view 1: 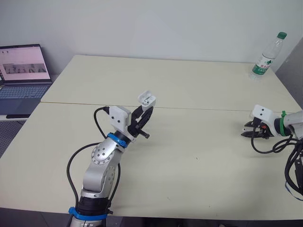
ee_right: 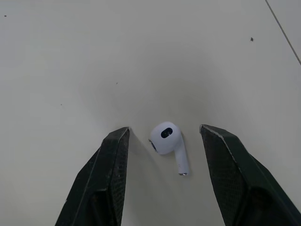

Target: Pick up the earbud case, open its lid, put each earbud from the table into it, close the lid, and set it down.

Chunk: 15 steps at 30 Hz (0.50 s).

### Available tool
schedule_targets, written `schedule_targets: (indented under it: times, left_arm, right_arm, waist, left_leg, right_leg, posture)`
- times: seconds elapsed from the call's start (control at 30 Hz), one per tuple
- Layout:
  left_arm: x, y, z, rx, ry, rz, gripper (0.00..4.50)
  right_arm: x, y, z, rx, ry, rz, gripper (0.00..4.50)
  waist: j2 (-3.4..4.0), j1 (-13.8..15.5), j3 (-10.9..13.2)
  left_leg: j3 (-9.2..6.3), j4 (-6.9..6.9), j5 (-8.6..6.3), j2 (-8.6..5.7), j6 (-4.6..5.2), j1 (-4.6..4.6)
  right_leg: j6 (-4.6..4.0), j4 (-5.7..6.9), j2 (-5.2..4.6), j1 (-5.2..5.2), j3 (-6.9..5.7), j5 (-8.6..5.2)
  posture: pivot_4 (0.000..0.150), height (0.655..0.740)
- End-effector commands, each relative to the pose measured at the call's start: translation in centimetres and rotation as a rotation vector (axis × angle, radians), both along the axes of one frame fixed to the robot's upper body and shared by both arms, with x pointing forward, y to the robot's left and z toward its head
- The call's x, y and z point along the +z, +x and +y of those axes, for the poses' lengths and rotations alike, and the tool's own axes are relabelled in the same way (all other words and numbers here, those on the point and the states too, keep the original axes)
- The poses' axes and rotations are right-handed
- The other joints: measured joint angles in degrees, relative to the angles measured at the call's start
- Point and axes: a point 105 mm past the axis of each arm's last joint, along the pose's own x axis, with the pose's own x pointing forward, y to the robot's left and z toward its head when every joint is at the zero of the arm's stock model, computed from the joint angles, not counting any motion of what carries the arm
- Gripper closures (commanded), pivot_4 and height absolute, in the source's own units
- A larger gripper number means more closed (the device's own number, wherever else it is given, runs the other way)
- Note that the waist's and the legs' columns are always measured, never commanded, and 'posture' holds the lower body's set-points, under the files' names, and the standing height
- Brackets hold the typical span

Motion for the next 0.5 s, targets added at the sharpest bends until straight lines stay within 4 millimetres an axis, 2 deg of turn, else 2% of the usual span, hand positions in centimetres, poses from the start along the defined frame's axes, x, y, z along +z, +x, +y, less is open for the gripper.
schedule_targets:
  times: [0.03,0.1,0.23,0.27,0.5]
  left_arm:
    - [1.57,-0.77,-0.11,-0.012,-0.014,-0.062,3.76]
    - [1.58,-0.80,-0.10,-0.011,-0.014,-0.062,3.76]
    - [1.57,-0.90,-0.13,-0.011,-0.006,-0.069,3.76]
    - [1.54,-0.93,-0.14,-0.011,-0.004,-0.069,3.76]
    - [1.48,-0.98,-0.40,-0.019,-0.010,-0.066,3.76]
  right_arm:
    - [0.54,0.17,-0.20,-0.013,-0.002,-0.010,2.21]
    - [0.51,0.22,-0.20,-0.017,-0.003,-0.012,2.58]
    - [0.55,0.25,-0.28,-0.019,-0.008,-0.015,3.99]
    - [0.61,0.25,-0.30,-0.019,-0.009,-0.017,4.16]
    - [1.23,0.01,0.42,-0.004,0.089,0.008,4.16]
  waist:
    - [0.00,0.01,0.00]
    - [0.00,0.01,0.00]
    - [0.00,0.00,-0.01]
    - [0.01,0.00,-0.01]
    - [0.01,0.00,-0.01]
  left_leg:
    - [-0.01,0.01,0.00,0.00,0.00,0.00]
    - [-0.01,0.02,0.01,0.00,-0.01,0.01]
    - [0.00,0.07,0.01,0.00,-0.01,0.03]
    - [0.00,0.08,0.01,0.00,-0.01,0.03]
    - [-0.01,0.08,0.01,0.00,-0.01,0.03]
  right_leg:
    - [0.00,0.01,0.00,0.01,-0.01,0.00]
    - [0.00,0.02,0.00,0.03,-0.01,0.01]
    - [0.01,0.03,0.00,0.05,0.00,0.03]
    - [0.01,0.04,0.00,0.06,0.00,0.04]
    - [0.01,0.05,0.00,0.06,-0.02,0.04]
  posture:
    - [0.150,0.7400]
    - [0.150,0.7400]
    - [0.150,0.7400]
    - [0.150,0.7400]
    - [0.150,0.7400]
